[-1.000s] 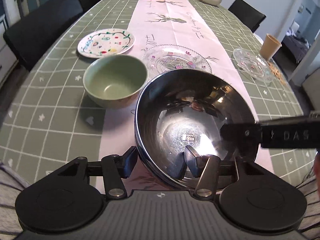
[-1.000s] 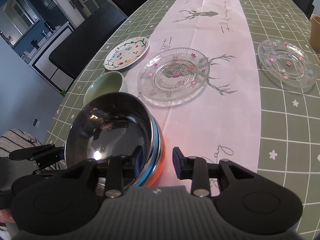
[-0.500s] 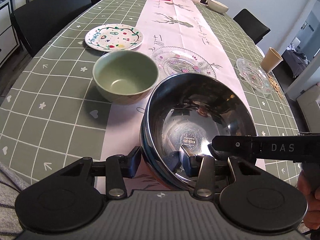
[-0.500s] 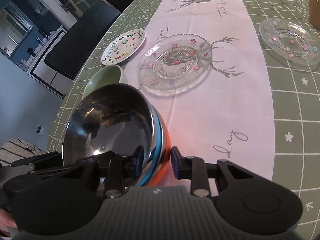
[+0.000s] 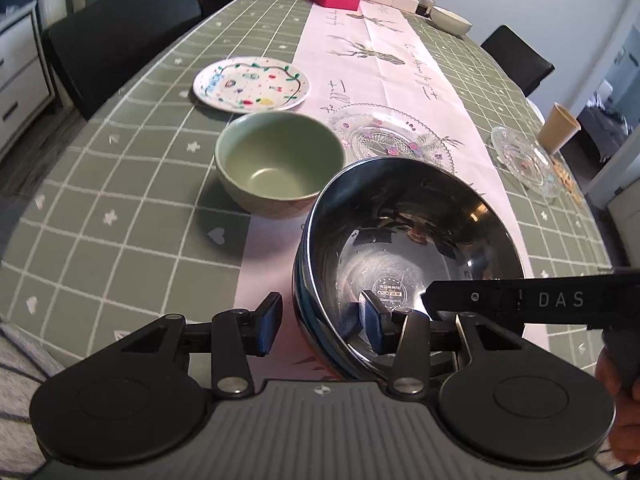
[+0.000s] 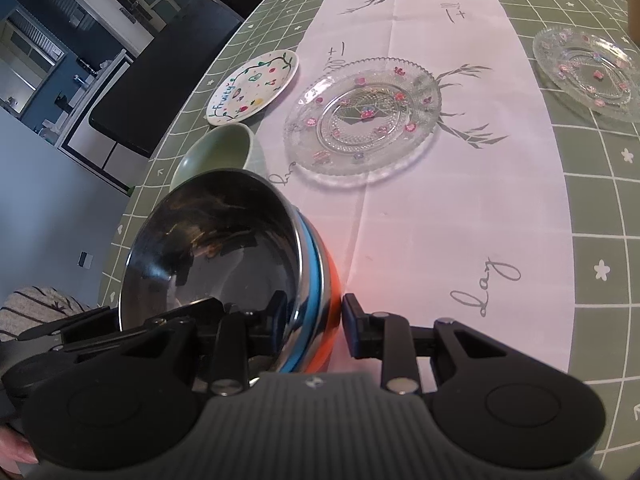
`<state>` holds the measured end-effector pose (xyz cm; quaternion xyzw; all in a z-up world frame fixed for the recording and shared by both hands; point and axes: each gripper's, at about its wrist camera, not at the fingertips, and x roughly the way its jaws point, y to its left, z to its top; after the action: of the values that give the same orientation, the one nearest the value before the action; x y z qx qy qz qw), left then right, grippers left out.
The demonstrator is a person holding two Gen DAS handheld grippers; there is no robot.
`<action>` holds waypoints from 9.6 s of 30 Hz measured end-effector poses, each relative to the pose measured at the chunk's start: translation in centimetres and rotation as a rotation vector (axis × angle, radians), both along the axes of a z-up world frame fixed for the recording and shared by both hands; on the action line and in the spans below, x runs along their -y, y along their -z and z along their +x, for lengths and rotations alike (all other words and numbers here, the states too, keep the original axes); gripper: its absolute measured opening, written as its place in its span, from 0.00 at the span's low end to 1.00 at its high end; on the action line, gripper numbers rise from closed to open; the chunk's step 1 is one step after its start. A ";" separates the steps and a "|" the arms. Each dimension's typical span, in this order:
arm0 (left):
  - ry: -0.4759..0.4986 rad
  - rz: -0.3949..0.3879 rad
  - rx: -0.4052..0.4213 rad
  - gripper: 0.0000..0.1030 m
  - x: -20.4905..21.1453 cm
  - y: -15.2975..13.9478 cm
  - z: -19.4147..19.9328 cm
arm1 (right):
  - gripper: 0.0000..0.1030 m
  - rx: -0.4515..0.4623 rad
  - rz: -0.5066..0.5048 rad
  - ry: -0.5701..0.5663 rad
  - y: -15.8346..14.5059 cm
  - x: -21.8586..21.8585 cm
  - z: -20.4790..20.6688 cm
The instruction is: Organize plates and bowls
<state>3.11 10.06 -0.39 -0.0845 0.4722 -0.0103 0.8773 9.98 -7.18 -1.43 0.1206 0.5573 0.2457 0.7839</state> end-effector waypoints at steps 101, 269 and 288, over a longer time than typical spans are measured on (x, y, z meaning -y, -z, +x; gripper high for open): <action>-0.054 -0.073 -0.271 0.11 -8.4 1.4 12.8 | 0.07 0.097 -0.046 -0.324 -0.2 -10.8 12.7; 0.237 -0.053 0.049 0.66 -4.2 -2.7 1.0 | 0.46 0.126 -0.018 -0.211 -5.3 0.3 2.6; 0.153 -0.243 -0.237 0.55 -4.4 0.8 3.7 | 0.44 -0.083 0.019 -0.087 -1.0 -0.7 2.8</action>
<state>6.78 14.41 -1.14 -0.1544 0.5727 -0.1239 0.7955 12.77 -6.45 -0.43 0.1138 0.5916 0.2798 0.7475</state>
